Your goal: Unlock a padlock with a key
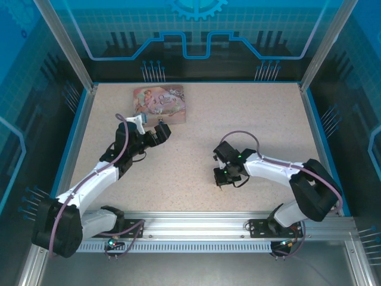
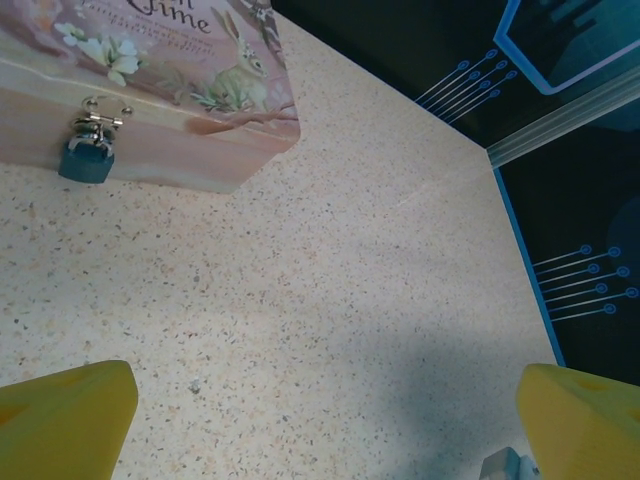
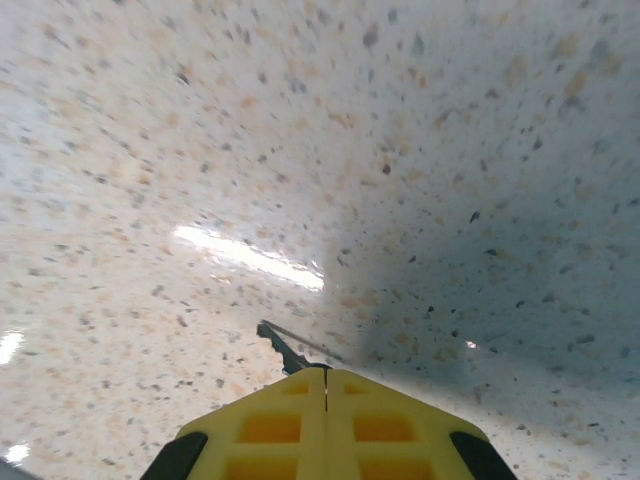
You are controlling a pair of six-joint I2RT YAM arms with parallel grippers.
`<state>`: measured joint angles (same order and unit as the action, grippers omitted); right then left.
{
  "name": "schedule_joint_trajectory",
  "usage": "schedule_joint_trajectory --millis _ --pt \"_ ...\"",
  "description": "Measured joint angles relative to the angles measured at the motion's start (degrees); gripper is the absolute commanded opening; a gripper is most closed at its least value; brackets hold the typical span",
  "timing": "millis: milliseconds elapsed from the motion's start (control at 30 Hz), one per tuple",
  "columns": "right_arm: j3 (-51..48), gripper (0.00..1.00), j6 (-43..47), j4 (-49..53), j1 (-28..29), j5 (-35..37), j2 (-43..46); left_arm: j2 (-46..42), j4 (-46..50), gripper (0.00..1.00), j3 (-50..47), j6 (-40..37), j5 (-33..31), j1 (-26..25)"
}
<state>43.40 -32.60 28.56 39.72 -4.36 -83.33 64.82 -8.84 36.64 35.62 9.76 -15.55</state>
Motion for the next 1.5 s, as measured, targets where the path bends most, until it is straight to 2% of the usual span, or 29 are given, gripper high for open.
schedule_joint_trajectory --millis 167,300,600,733,933,1033,1100,1300,1500 --pt "-4.7 0.00 1.0 -6.9 -5.8 -6.3 8.0 -0.5 0.0 0.95 1.2 -0.2 3.0 0.0" --pt "-5.4 0.00 0.9 -8.8 -10.6 -9.9 10.4 -0.5 0.2 0.92 2.7 -0.1 6.1 -0.1" --pt "-5.5 0.00 0.5 -10.6 -13.9 -14.8 14.9 1.3 -1.1 0.88 3.3 3.5 12.7 -3.8" --pt "-5.4 0.00 1.4 -10.3 -13.9 -14.6 12.7 3.0 -2.2 0.88 3.3 4.7 13.3 -4.9" --pt "-5.4 0.00 2.1 -8.1 -13.8 -11.9 4.3 3.9 -3.3 0.88 3.3 5.0 13.2 -4.9" --pt "-5.4 0.07 2.1 -6.3 -13.2 -11.4 3.2 3.9 -3.5 0.88 3.3 5.0 13.2 -4.9" --pt "-5.4 0.18 2.1 -4.9 -12.3 -10.4 3.2 3.9 -3.4 0.88 3.4 4.9 13.2 -4.9" --pt "-5.4 0.38 2.5 0.7 -11.4 -5.4 5.0 3.9 -2.7 0.88 4.0 4.3 12.7 -4.9" --pt "-2.1 0.37 3.8 4.8 -10.8 -2.7 6.4 3.9 -2.5 0.89 4.5 3.3 12.3 -4.9"
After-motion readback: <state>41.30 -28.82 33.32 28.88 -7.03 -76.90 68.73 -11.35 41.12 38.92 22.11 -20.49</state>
